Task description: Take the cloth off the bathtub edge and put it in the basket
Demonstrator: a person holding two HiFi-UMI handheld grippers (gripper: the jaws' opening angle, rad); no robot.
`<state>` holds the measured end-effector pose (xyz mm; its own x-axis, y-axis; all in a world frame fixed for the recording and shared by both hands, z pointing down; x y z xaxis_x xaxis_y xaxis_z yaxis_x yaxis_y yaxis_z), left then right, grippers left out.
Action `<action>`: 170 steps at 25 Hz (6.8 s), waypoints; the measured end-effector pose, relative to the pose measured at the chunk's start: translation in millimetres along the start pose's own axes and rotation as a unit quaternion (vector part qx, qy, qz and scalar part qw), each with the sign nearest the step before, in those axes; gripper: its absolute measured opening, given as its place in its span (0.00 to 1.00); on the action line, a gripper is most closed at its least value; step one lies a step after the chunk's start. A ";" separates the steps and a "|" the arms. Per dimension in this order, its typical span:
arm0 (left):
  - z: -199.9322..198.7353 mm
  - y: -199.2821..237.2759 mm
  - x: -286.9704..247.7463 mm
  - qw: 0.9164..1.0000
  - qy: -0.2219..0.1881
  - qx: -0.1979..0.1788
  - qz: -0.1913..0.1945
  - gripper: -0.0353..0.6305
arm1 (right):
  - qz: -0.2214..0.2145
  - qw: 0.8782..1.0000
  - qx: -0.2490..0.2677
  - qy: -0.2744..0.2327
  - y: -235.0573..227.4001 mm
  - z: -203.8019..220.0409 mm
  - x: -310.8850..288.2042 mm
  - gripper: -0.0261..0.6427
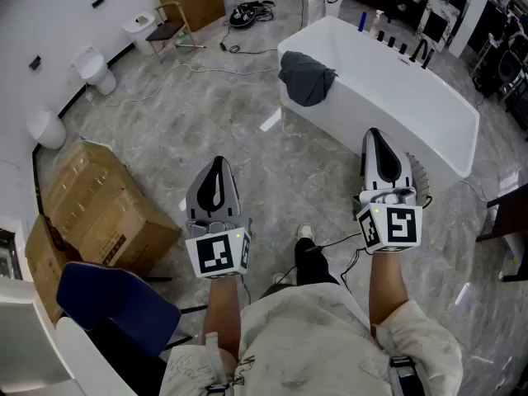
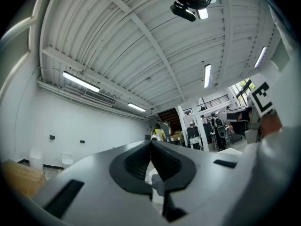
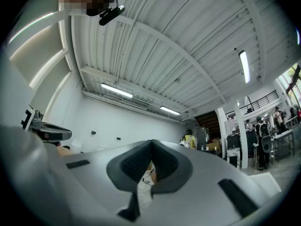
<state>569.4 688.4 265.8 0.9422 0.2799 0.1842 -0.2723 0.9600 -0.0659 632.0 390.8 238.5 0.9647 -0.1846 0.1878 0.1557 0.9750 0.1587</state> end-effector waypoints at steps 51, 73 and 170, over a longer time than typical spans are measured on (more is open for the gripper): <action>51.7 -125.9 -373.2 0.999 0.021 -0.016 0.021 0.06 | 0.004 0.999 -0.048 -0.011 -250.0 119.7 -258.1 0.02; 100.6 -51.1 -571.1 0.996 0.021 0.028 0.087 0.06 | 0.039 0.999 -0.009 0.017 -244.7 138.1 -448.2 0.02; 515.3 -220.1 -1019.7 0.920 0.315 0.014 0.233 0.06 | -0.118 0.804 -0.165 0.559 -425.0 707.4 -795.7 0.46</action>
<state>-432.1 197.9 597.9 0.6454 0.6067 -0.4640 -0.6720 0.7398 0.0327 -352.0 35.7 707.4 0.4588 -0.3221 -0.8281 0.2310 0.9432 -0.2388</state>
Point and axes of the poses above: the fingertips, and each gripper's own axes: x backward along the fingers, y to its left, z out of its underside, the point moved 9 cm from there along x, backward along the fingers, and after that the axes turned 12 degrees about -z, right-handed, at the moved point
